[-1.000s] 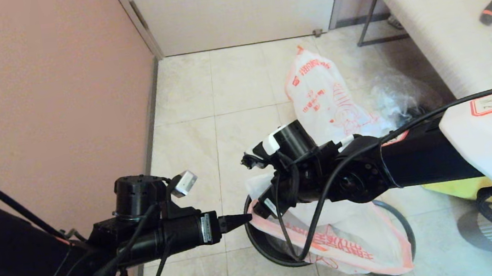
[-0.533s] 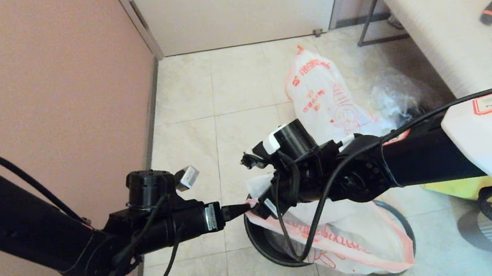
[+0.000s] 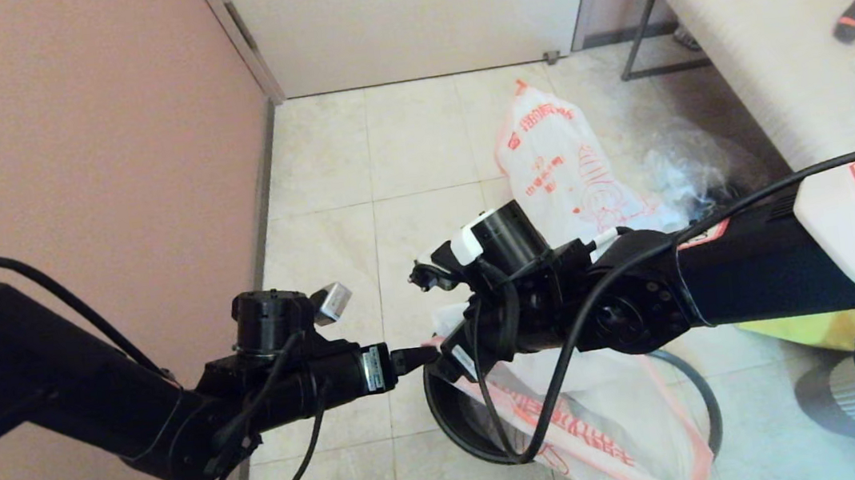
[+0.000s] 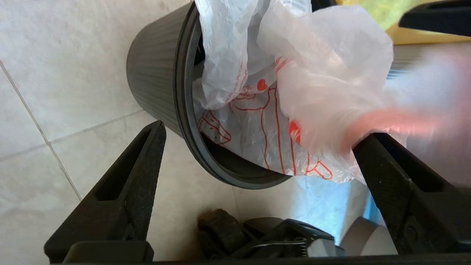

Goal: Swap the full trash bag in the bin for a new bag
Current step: Put the new garbage bag on the trash can

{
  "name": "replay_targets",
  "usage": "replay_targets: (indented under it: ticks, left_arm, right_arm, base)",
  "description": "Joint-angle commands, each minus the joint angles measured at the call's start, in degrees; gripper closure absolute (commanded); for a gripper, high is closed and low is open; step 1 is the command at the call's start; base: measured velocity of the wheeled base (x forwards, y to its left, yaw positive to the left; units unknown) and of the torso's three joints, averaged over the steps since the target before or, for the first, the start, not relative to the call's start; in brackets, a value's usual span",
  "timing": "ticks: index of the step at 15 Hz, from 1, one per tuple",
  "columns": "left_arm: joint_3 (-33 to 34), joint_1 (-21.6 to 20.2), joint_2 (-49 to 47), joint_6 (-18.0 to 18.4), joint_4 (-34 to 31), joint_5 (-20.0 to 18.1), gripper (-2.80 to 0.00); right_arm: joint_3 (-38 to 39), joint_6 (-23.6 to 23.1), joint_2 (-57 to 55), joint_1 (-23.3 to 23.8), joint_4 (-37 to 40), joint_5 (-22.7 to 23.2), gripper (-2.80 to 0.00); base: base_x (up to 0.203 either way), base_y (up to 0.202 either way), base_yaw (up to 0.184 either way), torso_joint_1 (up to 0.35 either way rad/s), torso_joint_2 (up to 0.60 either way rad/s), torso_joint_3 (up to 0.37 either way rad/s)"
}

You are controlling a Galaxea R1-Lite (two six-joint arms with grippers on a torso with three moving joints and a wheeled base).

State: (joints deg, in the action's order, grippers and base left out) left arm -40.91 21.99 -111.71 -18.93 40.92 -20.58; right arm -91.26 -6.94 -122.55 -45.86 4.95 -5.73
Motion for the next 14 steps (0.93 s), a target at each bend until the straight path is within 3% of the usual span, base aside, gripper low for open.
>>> replay_targets:
  ticks: [1, 5, 9, 13, 14]
  left_arm:
    - [-0.4, 0.2, -0.3, 0.5, 0.2, -0.1, -2.80]
    - [-0.4, 1.7, -0.5, 0.6, 0.2, -0.5, -2.80]
    - [-4.2, 2.8, -3.1, 0.6, 0.0, 0.0, -2.80]
    - [-5.8, 4.1, -5.7, 0.6, 0.1, 4.5, -2.80]
    - [-5.8, 4.2, -5.9, 0.6, 0.1, 4.7, 0.00]
  right_arm:
    - [0.2, 0.0, 0.8, 0.0, 0.1, 0.1, -2.80]
    - [0.6, 2.6, 1.6, 0.1, -0.5, 5.4, -2.80]
    - [2.5, 3.5, 3.6, 0.1, -0.6, 5.7, -2.80]
    - [3.2, 3.7, 5.0, 0.1, -0.7, 5.8, -2.80]
    - [3.3, 4.4, 5.0, 0.0, -0.7, 5.9, -2.80]
  base:
    - [0.000, 0.000, 0.000, 0.000, 0.00, 0.000]
    - [0.000, 0.000, 0.000, 0.000, 0.00, 0.000]
    - [0.000, 0.000, 0.000, 0.000, 0.00, 0.000]
    - [0.000, 0.000, 0.000, 0.000, 0.00, 0.000]
    - [0.000, 0.000, 0.000, 0.000, 0.00, 0.000]
